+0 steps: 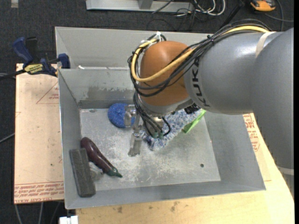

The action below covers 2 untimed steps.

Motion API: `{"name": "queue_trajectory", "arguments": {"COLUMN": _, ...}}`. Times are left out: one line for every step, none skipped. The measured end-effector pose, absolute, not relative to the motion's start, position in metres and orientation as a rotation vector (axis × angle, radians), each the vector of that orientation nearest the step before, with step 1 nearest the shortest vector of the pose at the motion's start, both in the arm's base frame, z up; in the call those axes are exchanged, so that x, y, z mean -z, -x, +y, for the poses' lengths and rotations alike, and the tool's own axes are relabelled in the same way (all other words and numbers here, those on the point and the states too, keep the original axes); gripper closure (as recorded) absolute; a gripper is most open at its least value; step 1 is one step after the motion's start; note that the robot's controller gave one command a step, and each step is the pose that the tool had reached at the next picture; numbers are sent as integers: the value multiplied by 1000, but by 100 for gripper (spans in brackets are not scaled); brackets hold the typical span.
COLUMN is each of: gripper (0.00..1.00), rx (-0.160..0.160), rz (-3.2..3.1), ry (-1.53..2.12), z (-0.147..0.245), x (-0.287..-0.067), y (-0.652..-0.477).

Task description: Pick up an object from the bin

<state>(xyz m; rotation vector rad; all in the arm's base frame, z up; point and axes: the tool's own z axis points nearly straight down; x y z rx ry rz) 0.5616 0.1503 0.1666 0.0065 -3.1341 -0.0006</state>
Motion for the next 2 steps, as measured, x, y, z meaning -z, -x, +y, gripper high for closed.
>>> {"name": "queue_trajectory", "arguments": {"gripper": 0, "rx": 3, "rz": -3142, "ry": -1, "z": 149, "x": -171, "y": -564}}
{"name": "queue_trajectory", "arguments": {"gripper": 0, "rx": 3, "rz": -3139, "ry": -27, "z": 115, "x": -201, "y": -565}}
